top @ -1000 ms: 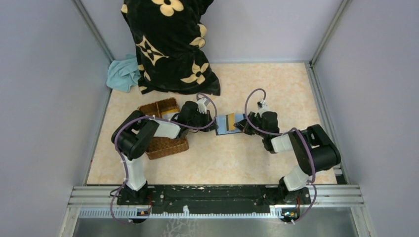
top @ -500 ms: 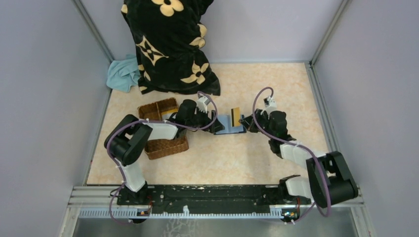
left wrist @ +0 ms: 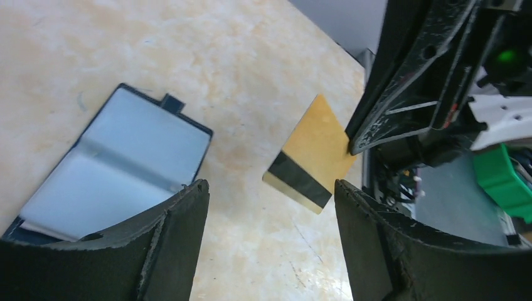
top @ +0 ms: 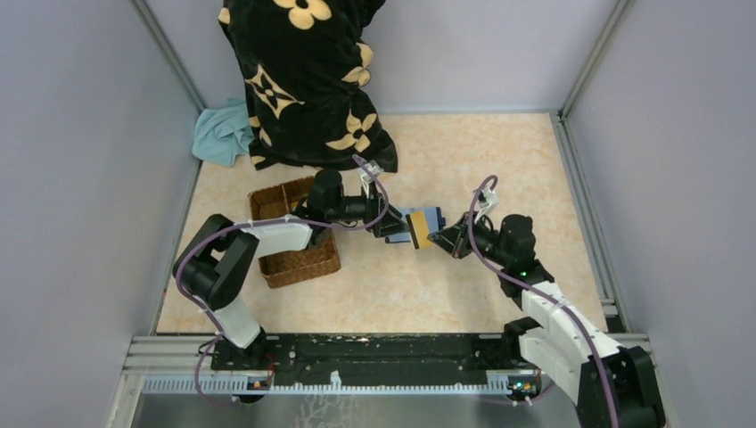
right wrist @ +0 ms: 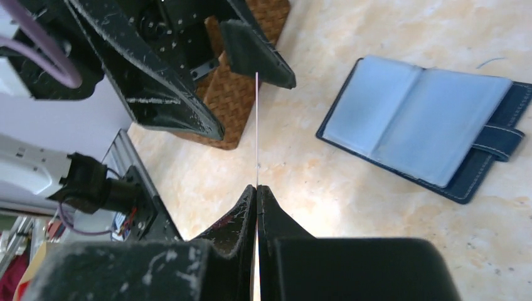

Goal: Take the credit cards out of the card holder

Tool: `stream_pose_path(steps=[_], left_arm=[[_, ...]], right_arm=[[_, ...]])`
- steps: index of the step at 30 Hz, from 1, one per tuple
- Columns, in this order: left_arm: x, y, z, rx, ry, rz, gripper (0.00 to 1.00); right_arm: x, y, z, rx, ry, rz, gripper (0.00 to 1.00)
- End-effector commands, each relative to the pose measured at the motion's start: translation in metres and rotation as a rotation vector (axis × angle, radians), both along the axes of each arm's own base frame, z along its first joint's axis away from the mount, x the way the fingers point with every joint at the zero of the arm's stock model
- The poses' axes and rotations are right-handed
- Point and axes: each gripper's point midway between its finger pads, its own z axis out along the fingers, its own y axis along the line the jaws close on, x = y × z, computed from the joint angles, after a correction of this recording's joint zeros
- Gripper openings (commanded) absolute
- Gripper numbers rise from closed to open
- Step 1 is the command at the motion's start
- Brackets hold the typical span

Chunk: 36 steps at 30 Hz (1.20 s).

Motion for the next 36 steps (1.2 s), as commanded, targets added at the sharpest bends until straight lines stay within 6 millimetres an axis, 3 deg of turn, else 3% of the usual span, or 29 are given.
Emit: stream_pose_path(steps=[1,4,10,16,18,24,27,29,31,34,36], left_arm=[[-0.027,-0.006,0.051,-0.12,-0.095,-0.2,0.78],[-0.036,-0.005,0.053,-0.128,-0.091,-0.25,0.76],[-0.056,-0.004,0.06,-0.166,-0.078,-0.341,0.62],[-0.064,-0.004,0.059,-0.169,-0.069,-0.371,0.12],[-0.07,-0.003,0.059,-0.178,-0.062,-0.407,0.02],[-0.078,-0.002,0.057,-0.192,-0.044,-0.45,0.0],[-0.06,-0.005,0.053,-0.171,-0.034,-0.341,0.0],[-0.037,-0.005,0.046,-0.127,-0.019,-0.208,0.0],[-0.014,0.0,0.041,-0.076,-0.033,-0.071,0.0],[0.02,0.017,0.045,-0.014,-0.053,0.153,0.0],[0.047,0.038,0.045,0.044,-0.032,0.356,0.0]], right_arm=[[-0.024,0.009,0.021,0.052,-0.09,0.123,0.0],[-0.03,0.012,0.031,0.08,-0.118,0.152,0.0],[-0.037,0.023,0.025,0.077,-0.093,0.209,0.0],[-0.036,0.023,0.025,0.06,-0.095,0.201,0.0],[-0.035,0.023,0.026,0.058,-0.098,0.197,0.0],[-0.033,0.023,0.027,0.055,-0.106,0.192,0.0],[-0.029,0.02,0.027,0.046,-0.112,0.159,0.01],[-0.019,0.012,0.026,0.02,-0.119,0.076,0.2],[-0.002,-0.006,0.025,-0.014,-0.125,-0.08,0.31],[0.008,-0.023,0.029,-0.066,-0.153,-0.186,0.34],[0.011,-0.025,0.028,-0.1,-0.157,-0.192,0.34]])
